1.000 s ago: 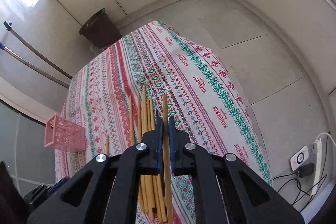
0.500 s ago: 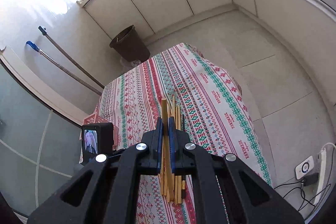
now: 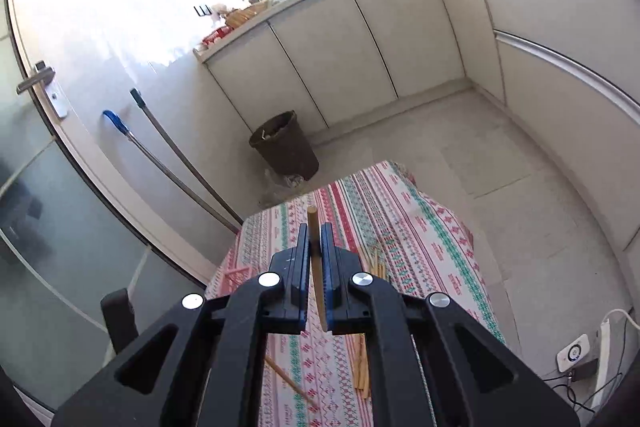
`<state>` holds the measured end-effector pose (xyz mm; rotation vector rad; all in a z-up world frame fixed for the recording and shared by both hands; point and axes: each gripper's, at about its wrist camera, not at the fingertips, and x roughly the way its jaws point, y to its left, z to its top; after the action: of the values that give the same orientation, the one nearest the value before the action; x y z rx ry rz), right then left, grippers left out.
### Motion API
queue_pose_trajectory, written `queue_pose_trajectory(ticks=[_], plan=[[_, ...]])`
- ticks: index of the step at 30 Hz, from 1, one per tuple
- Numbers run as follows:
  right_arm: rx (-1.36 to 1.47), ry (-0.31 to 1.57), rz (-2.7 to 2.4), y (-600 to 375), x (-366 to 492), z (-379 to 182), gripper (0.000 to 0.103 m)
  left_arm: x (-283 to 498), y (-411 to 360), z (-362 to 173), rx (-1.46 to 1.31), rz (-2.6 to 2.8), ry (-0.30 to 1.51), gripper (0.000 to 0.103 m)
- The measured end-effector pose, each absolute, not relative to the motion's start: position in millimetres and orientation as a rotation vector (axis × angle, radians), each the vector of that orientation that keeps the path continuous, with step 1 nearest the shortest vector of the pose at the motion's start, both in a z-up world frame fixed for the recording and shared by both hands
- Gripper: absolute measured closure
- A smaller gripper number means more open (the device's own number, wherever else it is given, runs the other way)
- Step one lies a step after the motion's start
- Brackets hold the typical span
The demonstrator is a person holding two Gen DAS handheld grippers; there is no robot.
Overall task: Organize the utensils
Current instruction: 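Lift and carry both held chopsticks over the pink basket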
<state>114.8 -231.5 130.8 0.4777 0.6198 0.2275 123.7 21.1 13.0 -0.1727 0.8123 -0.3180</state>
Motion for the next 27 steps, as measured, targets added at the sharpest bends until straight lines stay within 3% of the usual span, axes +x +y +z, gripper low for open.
queue_pose_trajectory(ticks=[12,18,27], plan=[[0.586,0.402,0.369,-222,148,210,0.097,111,95,149,-0.292,-0.104,0.383,0.099],[0.587,0.443,0.392,-203,167,194,0.097,136,104,134,-0.257,0.034,0.375,0.099],[0.590,0.518,0.410,-181,188,167,0.096,173,121,73,-0.216,0.102,0.564,0.094]])
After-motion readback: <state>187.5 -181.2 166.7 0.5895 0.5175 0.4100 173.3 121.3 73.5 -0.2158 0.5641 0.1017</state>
